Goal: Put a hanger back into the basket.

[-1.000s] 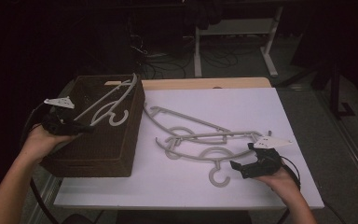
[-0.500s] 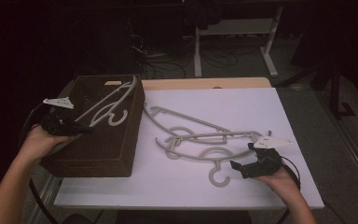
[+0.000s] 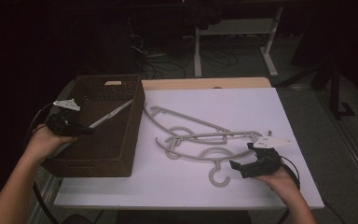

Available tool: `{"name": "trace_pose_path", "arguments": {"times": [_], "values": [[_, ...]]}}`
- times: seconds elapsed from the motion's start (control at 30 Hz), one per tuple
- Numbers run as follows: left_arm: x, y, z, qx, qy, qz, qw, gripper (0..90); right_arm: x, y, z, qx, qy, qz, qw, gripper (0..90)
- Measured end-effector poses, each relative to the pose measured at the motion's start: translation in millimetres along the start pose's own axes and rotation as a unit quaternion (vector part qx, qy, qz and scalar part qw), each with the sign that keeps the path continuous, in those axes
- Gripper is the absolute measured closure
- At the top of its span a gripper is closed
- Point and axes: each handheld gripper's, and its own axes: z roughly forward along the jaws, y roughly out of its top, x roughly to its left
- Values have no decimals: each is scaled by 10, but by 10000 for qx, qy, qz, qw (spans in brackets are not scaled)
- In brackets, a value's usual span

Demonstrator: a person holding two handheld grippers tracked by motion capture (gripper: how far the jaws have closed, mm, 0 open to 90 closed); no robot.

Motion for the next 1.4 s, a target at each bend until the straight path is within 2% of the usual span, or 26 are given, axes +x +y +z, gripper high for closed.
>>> {"name": "trace_pose_path", "arguments": {"times": [0.07,0.1,0.13,0.17,0.2,0.23,0.27,0.3,0.33,0.4,0.43,0.47,0.5,0.63,0.67,0.77,0.87,0.9,1.03,1.1,1.13,1.17,1.2,1.27,1.33,1.4], "values": [[20,-8,19,50,-4,11,10000,804,0,0,0,0,-1,1,10000,0],[31,-19,39,72,15,-12,10000,704,-5,0,-2,-12,-6,18,10000,0],[42,-35,52,40,43,-15,10000,644,-8,0,-4,-16,-6,20,10000,0],[55,-47,55,-9,29,-53,10000,644,-8,0,-4,-16,-6,20,10000,0],[76,-64,30,-155,49,-137,9998,544,-10,-1,-6,-18,-6,21,10000,0],[76,-64,30,-155,49,-137,9998,517,-10,-1,-6,-18,-6,21,10000,0],[83,-72,-1,-267,6,-156,9995,517,-9,-1,-6,-17,-6,19,10000,0],[91,-79,-47,-451,-122,-214,9987,442,-6,-1,-6,-19,-5,15,10000,0],[91,-79,-47,-451,-122,-214,9987,426,-6,0,-6,-19,-4,12,10000,0],[96,-73,-117,-715,-198,-234,9970,366,-4,0,-4,-18,-3,8,10000,0],[96,-73,-117,-715,-198,-234,9970,347,-4,0,-4,-18,-3,8,10000,0],[89,-61,-155,-903,-254,-239,9953,317,-4,1,-2,-10,-7,10,10000,0],[89,-61,-155,-903,-254,-239,9953,299,-5,2,-2,-13,-7,10,10000,0],[39,-17,-213,-1190,-454,-260,9915,258,-4,2,-2,-15,-12,15,10000,0],[-9,15,-225,-1286,-558,-225,9899,230,-6,2,-2,-9,-13,21,10000,0],[-66,58,-228,-1353,-601,-178,9888,206,-7,2,-1,-3,-12,17,10000,0],[-160,138,-223,-1470,-654,-121,9869,180,-7,4,-1,-13,-7,13,10000,0],[-225,197,-219,-1550,-703,-64,9854,164,-6,7,-1,-16,-2,15,10000,0],[-322,286,-205,-1659,-758,19,9832,143,-1,11,-2,-37,14,3,10000,0],[-388,345,-190,-1726,-801,96,9817,133,-6,12,-1,-35,22,7,10000,0],[-461,406,-174,-1801,-830,138,9800,118,-10,12,2,-27,20,9,10000,0],[-461,406,-174,-1801,-830,138,9800,110,-10,12,2,-27,20,9,10000,0],[-509,448,-164,-1846,-860,194,9789,110,-10,13,4,-25,21,2,10000,0],[-585,508,-143,-1911,-896,238,9772,82,-6,16,1,-34,27,6,10000,0],[-709,613,-80,-1958,-969,378,9751,33,-8,16,-1,-34,22,-7,10000,0],[-752,646,-50,-1969,-1003,417,9744,16,-9,16,-3,-37,28,-7,10000,0]]}}
